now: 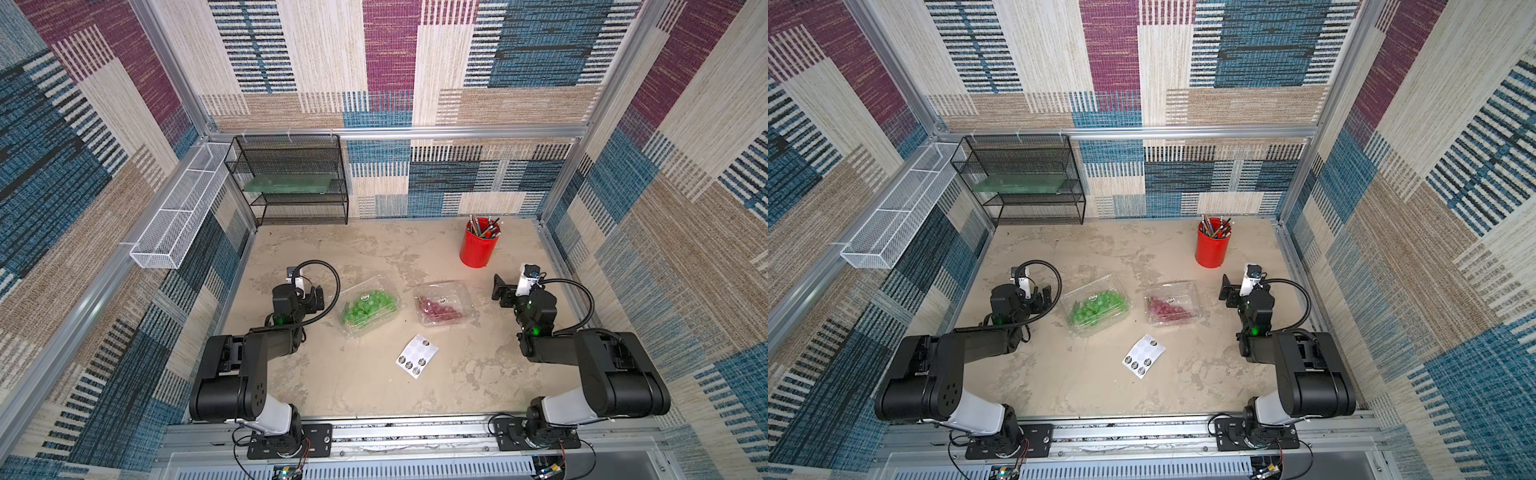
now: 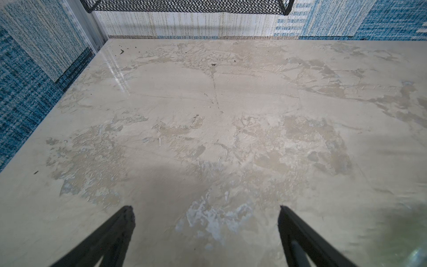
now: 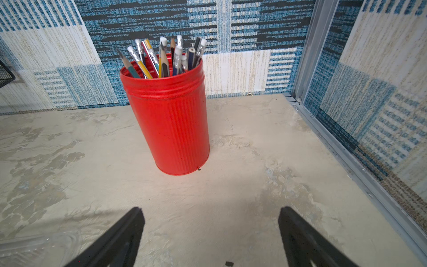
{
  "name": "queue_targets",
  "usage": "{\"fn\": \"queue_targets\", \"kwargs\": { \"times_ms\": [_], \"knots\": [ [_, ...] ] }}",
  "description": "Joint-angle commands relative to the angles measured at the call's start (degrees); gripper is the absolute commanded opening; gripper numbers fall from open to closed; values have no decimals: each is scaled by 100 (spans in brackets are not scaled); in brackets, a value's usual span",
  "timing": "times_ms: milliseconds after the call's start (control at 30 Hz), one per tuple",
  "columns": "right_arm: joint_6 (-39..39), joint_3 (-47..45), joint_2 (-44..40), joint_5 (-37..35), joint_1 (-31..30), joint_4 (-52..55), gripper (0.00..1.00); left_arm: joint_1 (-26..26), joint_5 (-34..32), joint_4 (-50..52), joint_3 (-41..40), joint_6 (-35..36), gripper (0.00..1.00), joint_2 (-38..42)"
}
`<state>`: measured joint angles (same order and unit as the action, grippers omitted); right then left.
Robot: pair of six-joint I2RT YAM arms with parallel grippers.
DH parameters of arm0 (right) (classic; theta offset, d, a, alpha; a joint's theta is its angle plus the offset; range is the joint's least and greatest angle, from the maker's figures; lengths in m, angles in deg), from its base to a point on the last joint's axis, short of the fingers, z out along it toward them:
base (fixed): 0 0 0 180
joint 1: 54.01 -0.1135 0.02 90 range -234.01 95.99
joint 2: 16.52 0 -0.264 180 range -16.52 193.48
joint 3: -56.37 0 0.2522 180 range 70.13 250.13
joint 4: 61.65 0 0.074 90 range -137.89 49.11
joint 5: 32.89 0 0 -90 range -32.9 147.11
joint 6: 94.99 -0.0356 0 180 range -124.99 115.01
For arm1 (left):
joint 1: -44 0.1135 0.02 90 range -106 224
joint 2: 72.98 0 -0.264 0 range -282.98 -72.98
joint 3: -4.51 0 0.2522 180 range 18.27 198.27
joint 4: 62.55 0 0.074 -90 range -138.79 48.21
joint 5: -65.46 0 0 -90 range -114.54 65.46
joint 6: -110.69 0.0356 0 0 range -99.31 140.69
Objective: Label fruit boxes
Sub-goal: Reset both arms
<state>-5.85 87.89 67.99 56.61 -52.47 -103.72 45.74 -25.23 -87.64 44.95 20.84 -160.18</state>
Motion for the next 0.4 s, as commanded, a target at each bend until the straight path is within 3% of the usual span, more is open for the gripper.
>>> {"fn": "queue_targets", "kwargs": {
  "times_ms": [0, 367],
  "knots": [
    [-22, 5, -20, -69, -13, -156, 95, 2, 86, -44, 31, -25, 99, -5],
    [-24, 12, -18, -36, -5, -157, 95, 2, 85, -44, 30, -23, 99, 6]
  ]
}}
